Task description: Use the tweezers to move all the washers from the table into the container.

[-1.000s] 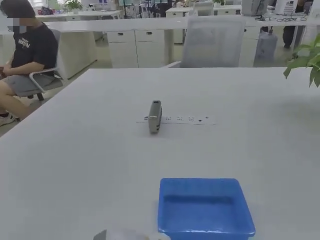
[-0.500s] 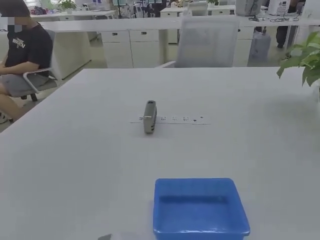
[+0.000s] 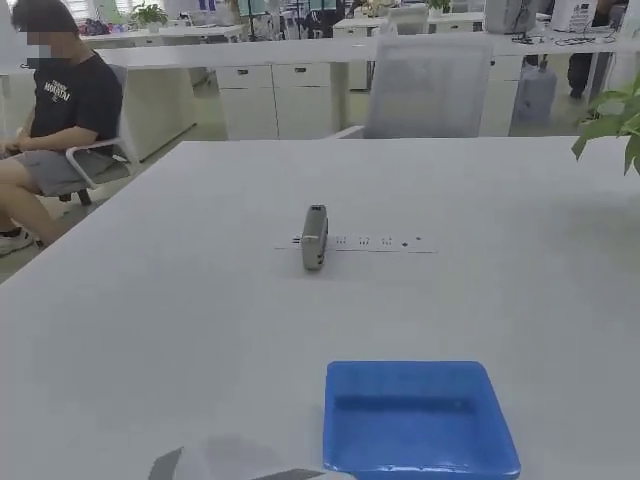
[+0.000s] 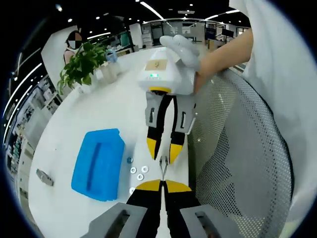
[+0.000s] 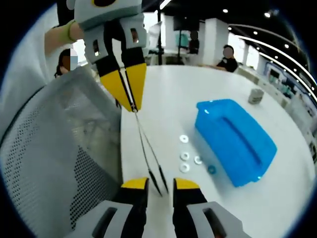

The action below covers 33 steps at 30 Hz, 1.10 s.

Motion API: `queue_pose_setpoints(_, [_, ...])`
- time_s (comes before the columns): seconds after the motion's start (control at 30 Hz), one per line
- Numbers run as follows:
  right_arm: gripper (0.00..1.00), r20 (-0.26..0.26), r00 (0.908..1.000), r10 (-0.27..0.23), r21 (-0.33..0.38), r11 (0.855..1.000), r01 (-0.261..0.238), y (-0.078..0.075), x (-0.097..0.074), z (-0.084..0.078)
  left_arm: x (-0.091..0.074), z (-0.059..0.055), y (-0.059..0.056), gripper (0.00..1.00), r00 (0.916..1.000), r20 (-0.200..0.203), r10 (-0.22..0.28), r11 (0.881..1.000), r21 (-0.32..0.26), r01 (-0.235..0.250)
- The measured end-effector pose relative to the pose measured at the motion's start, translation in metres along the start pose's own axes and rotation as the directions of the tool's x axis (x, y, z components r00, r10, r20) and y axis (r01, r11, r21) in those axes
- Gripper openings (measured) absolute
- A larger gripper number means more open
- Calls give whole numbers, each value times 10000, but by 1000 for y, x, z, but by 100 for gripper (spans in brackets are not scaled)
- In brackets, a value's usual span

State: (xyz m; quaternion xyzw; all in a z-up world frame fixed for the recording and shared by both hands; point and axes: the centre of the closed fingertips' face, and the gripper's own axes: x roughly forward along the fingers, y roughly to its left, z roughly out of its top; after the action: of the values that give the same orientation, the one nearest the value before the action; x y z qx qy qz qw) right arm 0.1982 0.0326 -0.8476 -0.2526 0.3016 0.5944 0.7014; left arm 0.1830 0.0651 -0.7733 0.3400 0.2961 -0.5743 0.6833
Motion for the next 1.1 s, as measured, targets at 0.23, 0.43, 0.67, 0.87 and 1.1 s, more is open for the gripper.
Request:
queue_pose_setpoints(0.23, [6, 127, 9991, 402, -376, 9985, -397, 5, 8, 7, -4, 16, 3, 0, 10000, 57, -71, 9995, 306, 69])
queue_pose_setpoints(0.43, [6, 514, 9987, -46, -45, 10000, 48, -13, 8, 14, -4, 22, 17, 0, 10000, -48, 57, 9990, 433, -54])
queue_pose_setpoints(0.67, [6, 971, 9946, -363, 369, 9988, 328, -30, 11, 22, -3, 29, 35, 0, 9997, -83, 242, 9984, 511, -238])
queue_pose_setpoints(0.87, [6, 992, 9946, -299, 665, 9975, 233, -31, 14, 18, 3, 27, 41, 0, 9996, -269, 39, 9992, 387, -28])
queue_pose_setpoints(1.1, [7, 1264, 9915, -292, 1089, 9939, 154, -33, 14, 19, 4, 32, 46, 0, 9995, -229, -235, 9997, 84, 237])
